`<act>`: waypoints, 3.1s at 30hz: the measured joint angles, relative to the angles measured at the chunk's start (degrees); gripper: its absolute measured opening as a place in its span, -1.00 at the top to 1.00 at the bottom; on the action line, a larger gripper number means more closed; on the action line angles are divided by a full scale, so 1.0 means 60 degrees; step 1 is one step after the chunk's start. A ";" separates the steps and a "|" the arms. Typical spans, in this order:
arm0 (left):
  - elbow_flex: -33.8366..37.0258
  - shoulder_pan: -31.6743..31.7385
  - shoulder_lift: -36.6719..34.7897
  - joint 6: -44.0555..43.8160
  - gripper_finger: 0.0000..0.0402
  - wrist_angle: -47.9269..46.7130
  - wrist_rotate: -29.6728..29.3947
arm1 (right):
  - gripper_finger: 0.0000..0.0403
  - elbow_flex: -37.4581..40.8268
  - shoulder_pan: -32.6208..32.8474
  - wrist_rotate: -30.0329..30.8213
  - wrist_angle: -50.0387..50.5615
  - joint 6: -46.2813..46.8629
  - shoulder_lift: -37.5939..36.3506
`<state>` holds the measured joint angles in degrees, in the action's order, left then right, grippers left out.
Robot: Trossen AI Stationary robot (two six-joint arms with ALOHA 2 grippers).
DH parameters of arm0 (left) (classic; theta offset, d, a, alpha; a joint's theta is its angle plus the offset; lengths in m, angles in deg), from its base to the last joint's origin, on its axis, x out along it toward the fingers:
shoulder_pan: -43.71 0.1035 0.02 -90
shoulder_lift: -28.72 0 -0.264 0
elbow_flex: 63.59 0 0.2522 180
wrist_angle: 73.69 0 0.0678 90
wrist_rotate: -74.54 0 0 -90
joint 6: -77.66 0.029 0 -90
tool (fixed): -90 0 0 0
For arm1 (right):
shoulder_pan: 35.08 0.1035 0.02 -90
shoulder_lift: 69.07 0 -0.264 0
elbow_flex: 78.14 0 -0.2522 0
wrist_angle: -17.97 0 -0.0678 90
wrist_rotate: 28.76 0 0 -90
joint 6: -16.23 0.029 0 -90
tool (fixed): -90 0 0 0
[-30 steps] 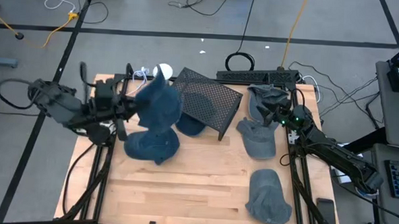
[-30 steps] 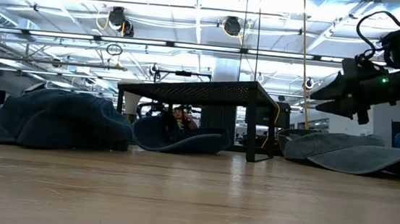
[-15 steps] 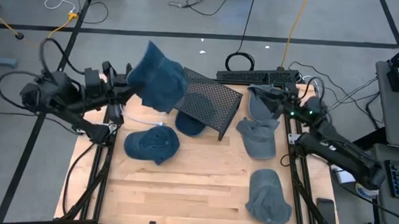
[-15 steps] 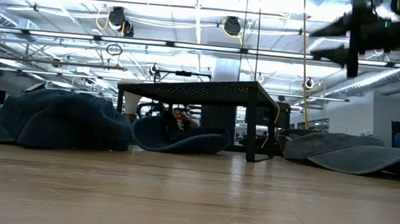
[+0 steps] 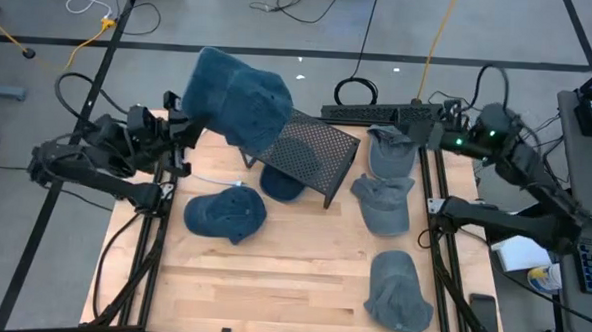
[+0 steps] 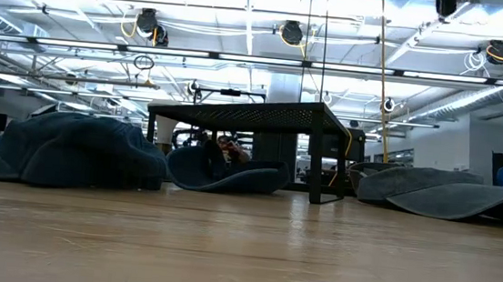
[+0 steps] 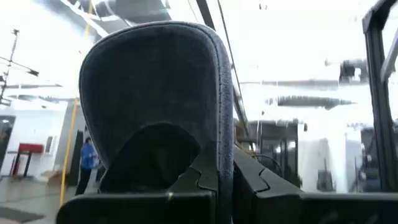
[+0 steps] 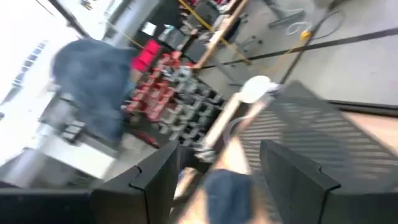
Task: Pick & Place hat
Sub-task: Put the bottom blue cap on the shelf
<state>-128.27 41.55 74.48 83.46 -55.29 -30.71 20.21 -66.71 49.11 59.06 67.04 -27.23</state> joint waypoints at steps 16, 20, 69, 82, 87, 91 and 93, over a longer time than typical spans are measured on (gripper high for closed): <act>0.0805 0.1257 0.2273 -0.0868 0.96 0.5086 0.1177 | -0.07 -0.4006 0.2139 0.0606 -0.0020 0.1670 0.4032; 0.0805 0.1538 0.2895 -0.1353 0.96 0.6005 0.1421 | -0.07 -0.4403 0.2495 0.1081 -0.0641 0.1671 0.4763; 0.0791 0.1654 0.3654 -0.4797 0.20 0.2216 0.1816 | 0.92 -0.4426 0.3431 0.1230 -0.2972 -0.0164 0.5017; 0.0794 0.0875 0.3300 -0.6614 0.10 -0.1308 0.2740 | 0.92 -0.4426 0.2925 0.1000 -0.1840 -0.0492 0.4794; 0.0792 0.0504 0.2774 -0.7196 0.10 -0.1891 0.3525 | 0.92 -0.4426 0.2730 0.1003 -0.1701 -0.0954 0.4919; 0.0794 0.0297 0.2155 -0.7211 0.10 -0.2673 0.3617 | 0.92 -0.4426 0.2553 0.0978 -0.1721 -0.1441 0.5236; 0.0794 0.0253 0.1904 -0.7199 0.10 -0.2855 0.3591 | 0.92 -0.4426 0.2447 0.0927 -0.1830 -0.1677 0.5480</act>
<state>-123.51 43.06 85.90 40.26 -72.42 -9.17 -6.35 -52.03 54.68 48.08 56.98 5.65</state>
